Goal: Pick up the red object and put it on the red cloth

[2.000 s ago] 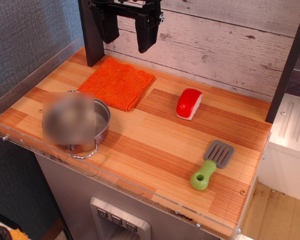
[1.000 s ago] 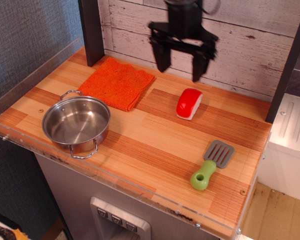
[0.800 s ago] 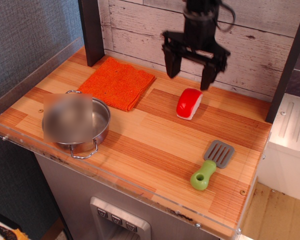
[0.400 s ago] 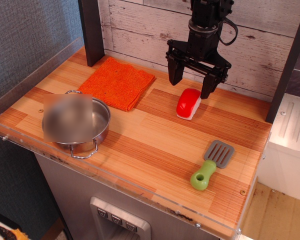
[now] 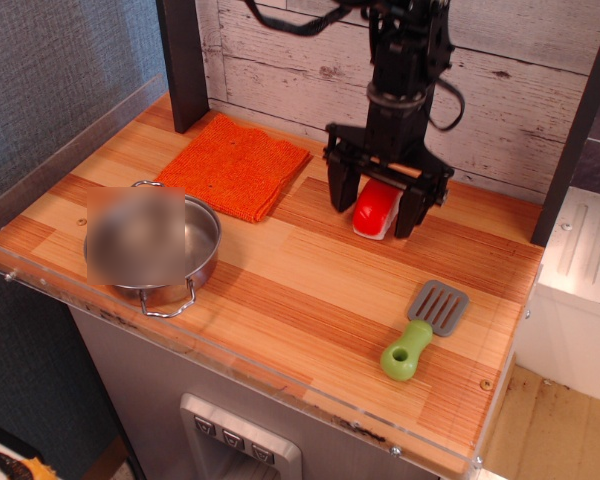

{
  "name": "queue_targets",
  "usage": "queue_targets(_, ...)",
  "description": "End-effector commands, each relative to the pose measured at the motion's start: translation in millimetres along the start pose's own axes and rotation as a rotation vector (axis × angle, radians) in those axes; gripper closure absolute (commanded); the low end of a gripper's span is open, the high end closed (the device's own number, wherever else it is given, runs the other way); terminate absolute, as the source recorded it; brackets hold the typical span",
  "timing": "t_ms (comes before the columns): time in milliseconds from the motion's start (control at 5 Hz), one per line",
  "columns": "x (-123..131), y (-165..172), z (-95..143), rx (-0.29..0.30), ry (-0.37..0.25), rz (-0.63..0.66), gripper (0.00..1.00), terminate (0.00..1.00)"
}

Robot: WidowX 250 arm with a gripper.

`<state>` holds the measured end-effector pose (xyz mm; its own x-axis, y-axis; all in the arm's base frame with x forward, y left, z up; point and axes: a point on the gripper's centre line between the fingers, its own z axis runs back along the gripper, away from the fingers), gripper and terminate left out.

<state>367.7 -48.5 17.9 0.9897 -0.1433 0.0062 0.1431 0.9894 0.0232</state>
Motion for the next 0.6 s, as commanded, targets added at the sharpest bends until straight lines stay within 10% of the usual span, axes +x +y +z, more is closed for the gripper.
queue_targets(0,7,-2,11,0.029,-0.063,-0.043,1.0,0.0)
queue_targets(400,15,6,34,0.021,-0.117,-0.05,1.0,0.0)
